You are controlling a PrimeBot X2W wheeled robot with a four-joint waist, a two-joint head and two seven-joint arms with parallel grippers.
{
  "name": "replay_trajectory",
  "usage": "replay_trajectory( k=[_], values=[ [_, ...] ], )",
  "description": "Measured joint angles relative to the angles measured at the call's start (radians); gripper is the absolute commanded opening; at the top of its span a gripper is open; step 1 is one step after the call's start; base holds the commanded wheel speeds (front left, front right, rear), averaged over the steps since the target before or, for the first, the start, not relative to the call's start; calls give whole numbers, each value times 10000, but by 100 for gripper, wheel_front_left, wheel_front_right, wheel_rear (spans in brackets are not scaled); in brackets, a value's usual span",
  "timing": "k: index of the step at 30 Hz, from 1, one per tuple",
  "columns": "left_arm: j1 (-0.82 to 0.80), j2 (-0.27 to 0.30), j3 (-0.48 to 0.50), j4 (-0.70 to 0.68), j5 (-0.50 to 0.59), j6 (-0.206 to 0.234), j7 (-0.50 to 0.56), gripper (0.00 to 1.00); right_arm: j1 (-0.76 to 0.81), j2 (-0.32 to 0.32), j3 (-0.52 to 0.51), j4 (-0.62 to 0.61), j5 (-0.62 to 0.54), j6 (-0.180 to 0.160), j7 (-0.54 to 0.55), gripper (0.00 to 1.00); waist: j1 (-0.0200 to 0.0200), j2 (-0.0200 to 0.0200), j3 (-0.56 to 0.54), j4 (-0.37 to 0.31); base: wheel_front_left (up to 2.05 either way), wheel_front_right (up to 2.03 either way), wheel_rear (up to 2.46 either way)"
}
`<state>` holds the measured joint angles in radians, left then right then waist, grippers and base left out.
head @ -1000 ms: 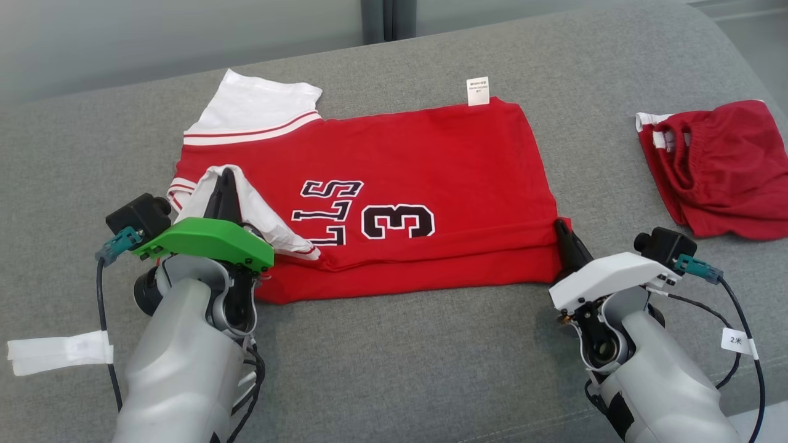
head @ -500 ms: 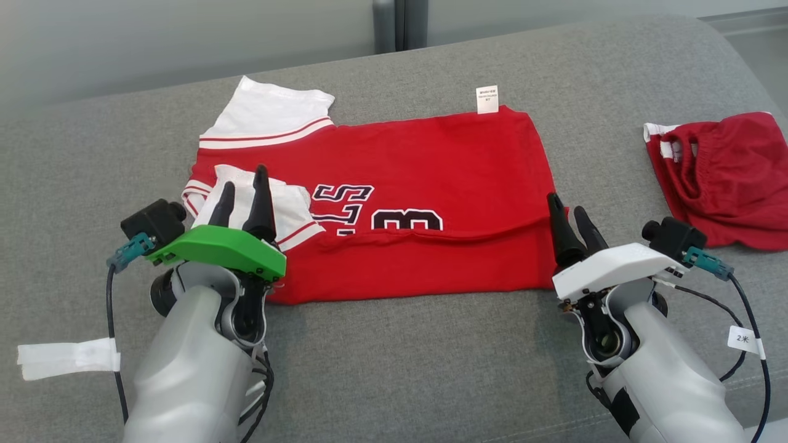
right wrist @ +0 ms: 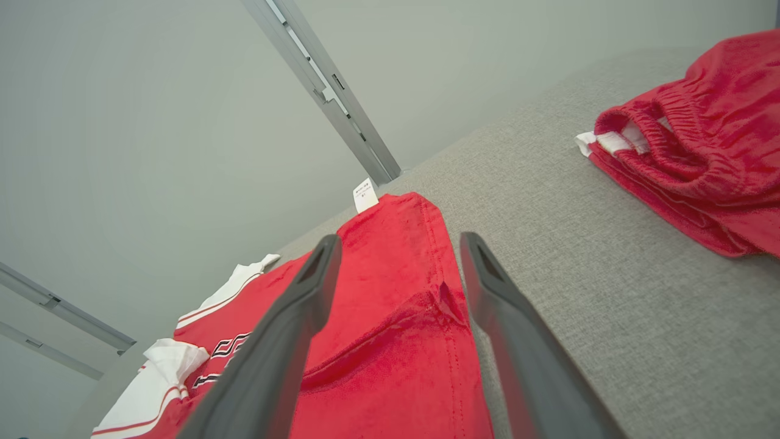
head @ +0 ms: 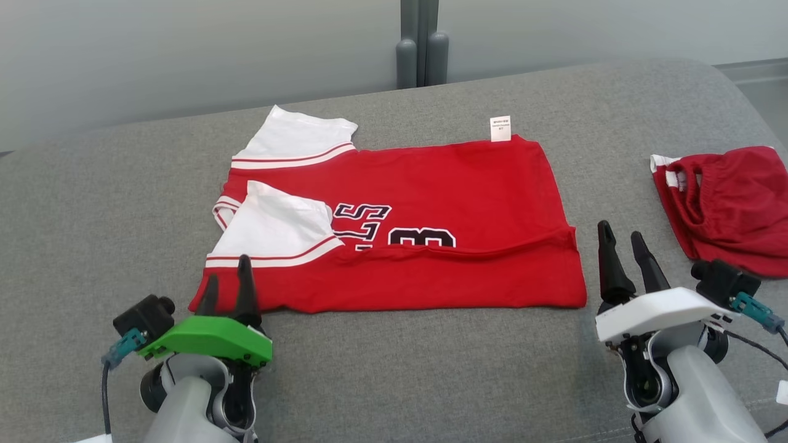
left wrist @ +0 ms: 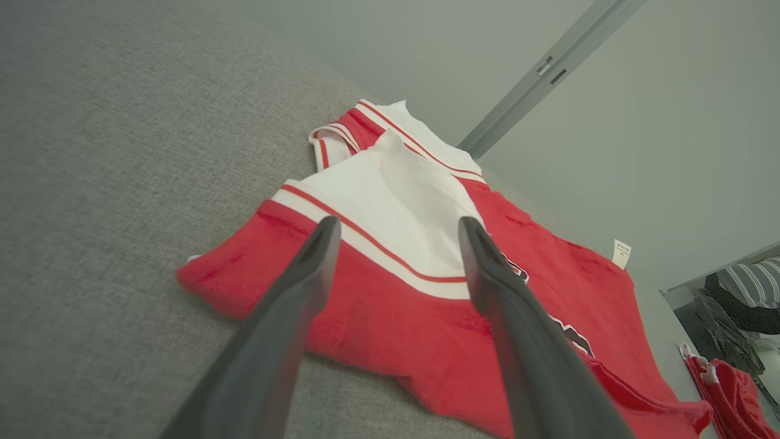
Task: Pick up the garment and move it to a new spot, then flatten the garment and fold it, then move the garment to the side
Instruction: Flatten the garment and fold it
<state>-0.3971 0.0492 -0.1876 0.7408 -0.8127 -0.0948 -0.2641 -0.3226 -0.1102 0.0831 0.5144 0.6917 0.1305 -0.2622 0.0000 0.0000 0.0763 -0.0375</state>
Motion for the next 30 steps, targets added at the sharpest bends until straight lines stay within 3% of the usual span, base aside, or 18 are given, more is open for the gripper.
replay_trajectory(
  k=[8,21,22,23,28,30],
  values=[
    [771,12,259,552,-134,403,234,100,1355,449,-782,-1154,-1037,0,117,100,0,0,-302,-58,0,0,0],
    [-23,56,1137,1912,-1147,330,236,100,1903,602,-936,-2314,-1193,0,823,100,0,0,33,-813,0,0,0],
    [-95,75,1197,2059,-1172,322,207,86,1905,602,-920,-2345,-1175,0,848,100,0,0,68,-874,0,0,0],
    [-170,86,1264,2192,-1220,322,194,59,1907,602,-918,-2362,-1154,0,848,100,0,0,101,-929,0,0,0],
    [-513,151,1486,2729,-1331,211,102,0,1941,602,-915,-2429,-1112,0,851,100,1,0,241,-1126,0,0,0],
    [-597,161,1526,2849,-1340,115,77,0,1945,602,-926,-2437,-1097,0,851,100,0,0,267,-1148,0,0,0]
  ],
)
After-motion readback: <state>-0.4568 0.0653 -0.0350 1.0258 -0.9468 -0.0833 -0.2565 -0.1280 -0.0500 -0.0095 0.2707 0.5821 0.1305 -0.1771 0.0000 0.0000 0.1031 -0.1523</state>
